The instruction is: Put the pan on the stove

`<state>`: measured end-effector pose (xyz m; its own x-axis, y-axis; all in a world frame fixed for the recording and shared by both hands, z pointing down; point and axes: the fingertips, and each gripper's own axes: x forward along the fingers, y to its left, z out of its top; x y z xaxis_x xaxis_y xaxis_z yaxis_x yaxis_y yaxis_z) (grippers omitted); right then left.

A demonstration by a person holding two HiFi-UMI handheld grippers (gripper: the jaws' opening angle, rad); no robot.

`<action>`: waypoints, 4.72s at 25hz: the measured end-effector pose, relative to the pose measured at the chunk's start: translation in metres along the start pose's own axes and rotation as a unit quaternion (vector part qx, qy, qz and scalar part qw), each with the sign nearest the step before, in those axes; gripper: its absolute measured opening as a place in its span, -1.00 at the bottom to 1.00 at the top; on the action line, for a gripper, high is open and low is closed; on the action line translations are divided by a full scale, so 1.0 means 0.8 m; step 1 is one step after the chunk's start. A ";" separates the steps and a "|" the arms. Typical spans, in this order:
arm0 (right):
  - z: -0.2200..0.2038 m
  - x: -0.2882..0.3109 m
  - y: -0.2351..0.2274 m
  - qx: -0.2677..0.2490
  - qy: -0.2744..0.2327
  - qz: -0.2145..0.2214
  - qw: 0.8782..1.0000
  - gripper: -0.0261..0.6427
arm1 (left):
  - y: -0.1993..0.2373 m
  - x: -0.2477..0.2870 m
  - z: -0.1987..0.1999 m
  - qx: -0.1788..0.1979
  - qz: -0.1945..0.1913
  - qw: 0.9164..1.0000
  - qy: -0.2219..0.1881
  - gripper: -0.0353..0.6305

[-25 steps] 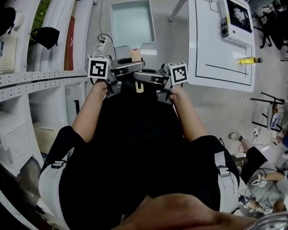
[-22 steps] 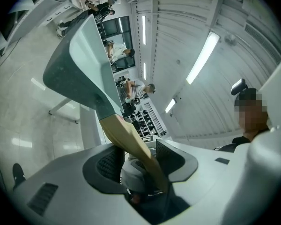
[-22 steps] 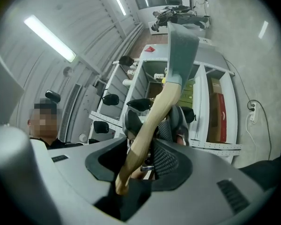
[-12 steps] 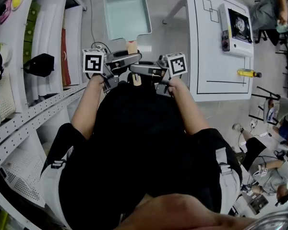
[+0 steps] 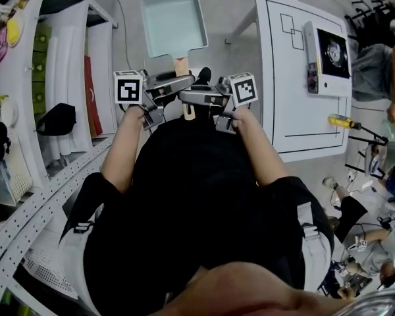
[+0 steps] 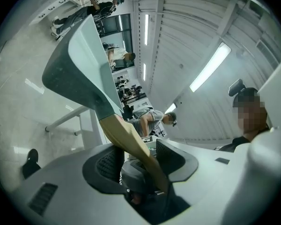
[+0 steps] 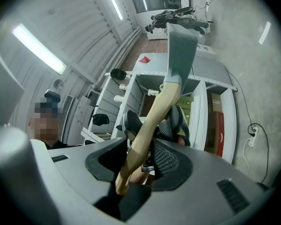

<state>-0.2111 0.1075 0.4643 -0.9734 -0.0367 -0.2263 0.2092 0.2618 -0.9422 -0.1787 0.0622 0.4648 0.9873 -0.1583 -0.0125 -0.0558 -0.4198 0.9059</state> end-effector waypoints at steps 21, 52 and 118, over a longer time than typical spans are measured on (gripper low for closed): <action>0.292 -0.069 -0.021 0.016 0.028 0.062 0.998 -0.41 | 0.091 0.131 0.257 0.012 0.049 0.999 -0.013 -0.24; 0.421 -0.247 0.016 -0.126 -0.307 -0.034 0.943 -0.41 | 0.078 0.362 0.295 0.060 -0.115 0.936 0.327 -0.24; 0.481 -0.426 -0.093 -0.098 -0.422 -0.116 0.894 -0.37 | 0.244 0.504 0.290 -0.045 -0.163 0.892 0.418 -0.17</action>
<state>0.1408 -0.2706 0.5161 -0.5541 -0.8042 -0.2150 -0.0893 0.3142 -0.9451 0.1742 -0.2906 0.5382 0.7166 0.6975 0.0047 0.2291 -0.2417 0.9429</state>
